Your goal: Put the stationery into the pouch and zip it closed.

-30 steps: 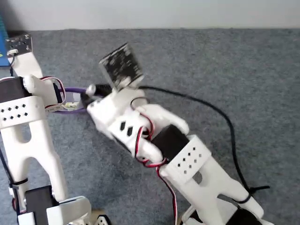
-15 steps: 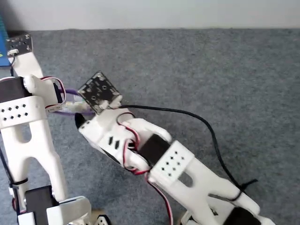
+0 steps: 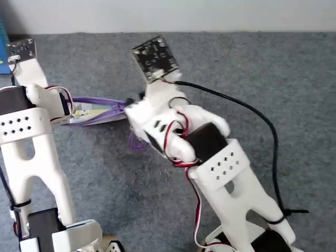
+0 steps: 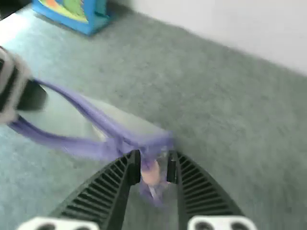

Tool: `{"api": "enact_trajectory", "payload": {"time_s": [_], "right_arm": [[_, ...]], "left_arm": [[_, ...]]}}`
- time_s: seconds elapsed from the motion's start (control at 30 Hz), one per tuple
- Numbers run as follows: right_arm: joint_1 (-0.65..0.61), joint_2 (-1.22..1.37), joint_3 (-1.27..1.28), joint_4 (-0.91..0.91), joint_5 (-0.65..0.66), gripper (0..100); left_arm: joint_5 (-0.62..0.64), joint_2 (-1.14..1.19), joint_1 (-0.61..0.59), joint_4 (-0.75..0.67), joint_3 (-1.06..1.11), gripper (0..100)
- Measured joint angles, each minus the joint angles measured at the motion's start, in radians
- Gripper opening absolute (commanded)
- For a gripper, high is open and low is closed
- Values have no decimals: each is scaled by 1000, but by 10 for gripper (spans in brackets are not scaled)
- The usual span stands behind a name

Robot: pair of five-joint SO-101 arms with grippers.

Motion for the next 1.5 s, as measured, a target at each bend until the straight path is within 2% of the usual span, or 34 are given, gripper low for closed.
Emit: {"api": "enact_trajectory", "payload": {"time_s": [0.07, 0.13, 0.2, 0.33, 0.5, 0.73, 0.9, 1.07, 1.3, 1.5], "right_arm": [[8, -3, -5, 115, -40, 282], [6, -3, -5, 218, -75, 308], [6, -3, -5, 273, -110, 296], [-3, -5, 64, 258, -143, 266], [-74, -5, 221, 103, -181, 251], [-87, -5, 442, -316, -170, 249], [-86, -3, 520, -525, -126, 249], [-84, -3, 563, -614, -92, 243], [-69, -3, 565, -641, -54, 53], [-66, -3, 565, -660, -31, 43]], "left_arm": [[0, 0, 0, 0, 0, 11], [0, 0, 0, 0, 0, 11], [0, 0, 0, 0, 0, 11], [0, 0, 0, 0, 0, 11], [0, 0, 0, 0, 0, 11], [0, 0, 0, 0, 0, 11], [0, 0, 0, 0, 0, 11], [0, 0, 0, 0, 0, 11], [0, 0, 0, 0, 0, 11], [0, 0, 0, 0, 0, 11]]}}
